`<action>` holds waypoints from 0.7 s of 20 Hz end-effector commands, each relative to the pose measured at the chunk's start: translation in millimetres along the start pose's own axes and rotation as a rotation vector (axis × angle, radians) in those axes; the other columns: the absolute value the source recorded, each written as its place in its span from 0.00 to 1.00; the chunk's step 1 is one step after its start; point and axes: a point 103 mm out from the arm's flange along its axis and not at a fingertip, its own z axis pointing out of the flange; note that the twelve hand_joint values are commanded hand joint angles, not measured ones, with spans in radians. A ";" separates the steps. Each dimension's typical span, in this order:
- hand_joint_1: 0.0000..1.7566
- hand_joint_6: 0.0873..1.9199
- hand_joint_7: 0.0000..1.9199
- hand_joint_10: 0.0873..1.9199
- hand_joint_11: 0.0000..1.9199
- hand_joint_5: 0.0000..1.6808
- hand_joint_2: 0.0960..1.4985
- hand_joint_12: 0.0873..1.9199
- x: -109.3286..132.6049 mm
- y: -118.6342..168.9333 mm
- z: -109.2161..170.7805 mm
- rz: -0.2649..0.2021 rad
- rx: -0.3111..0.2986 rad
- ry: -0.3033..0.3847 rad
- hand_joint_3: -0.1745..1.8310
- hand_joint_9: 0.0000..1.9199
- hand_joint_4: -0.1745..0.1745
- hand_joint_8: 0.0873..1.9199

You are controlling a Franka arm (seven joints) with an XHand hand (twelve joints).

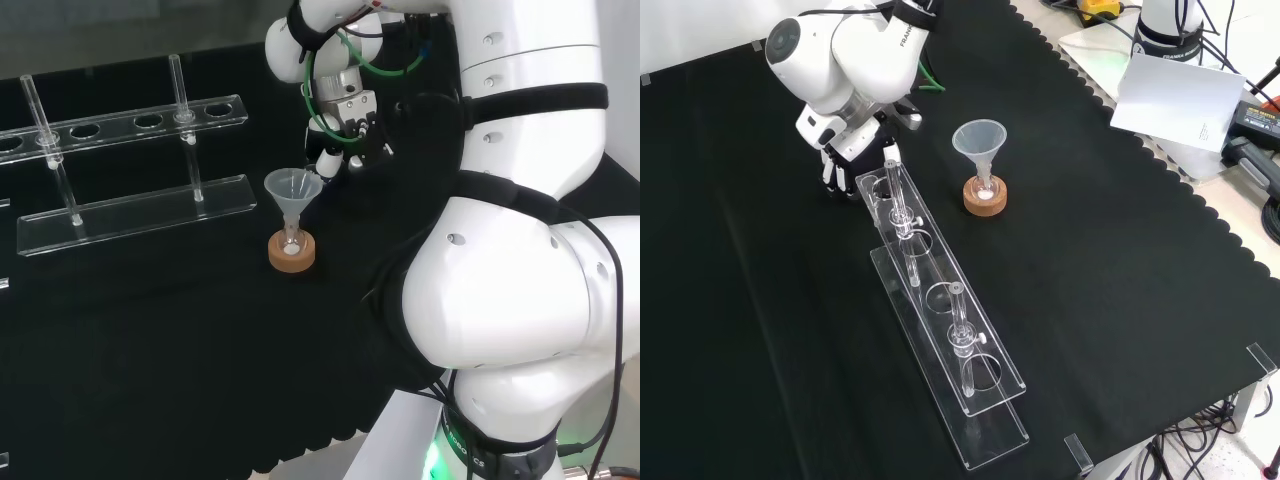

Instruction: Put the weighing funnel back on the table.

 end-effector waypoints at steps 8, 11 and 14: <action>0.52 0.18 0.14 0.21 0.27 0.25 0.37 0.62 -6.3 -16.6 -2.2 -0.038 0.065 0.015 0.37 0.31 0.54 0.32; 0.50 0.13 0.12 0.25 0.23 0.24 0.36 0.64 -7.4 -25.3 -9.2 -0.046 0.048 0.030 0.37 0.27 0.54 0.31; 0.48 0.10 0.10 0.27 0.20 0.23 0.35 0.66 -8.3 -39.9 -25.1 -0.048 0.008 0.034 0.37 0.24 0.54 0.31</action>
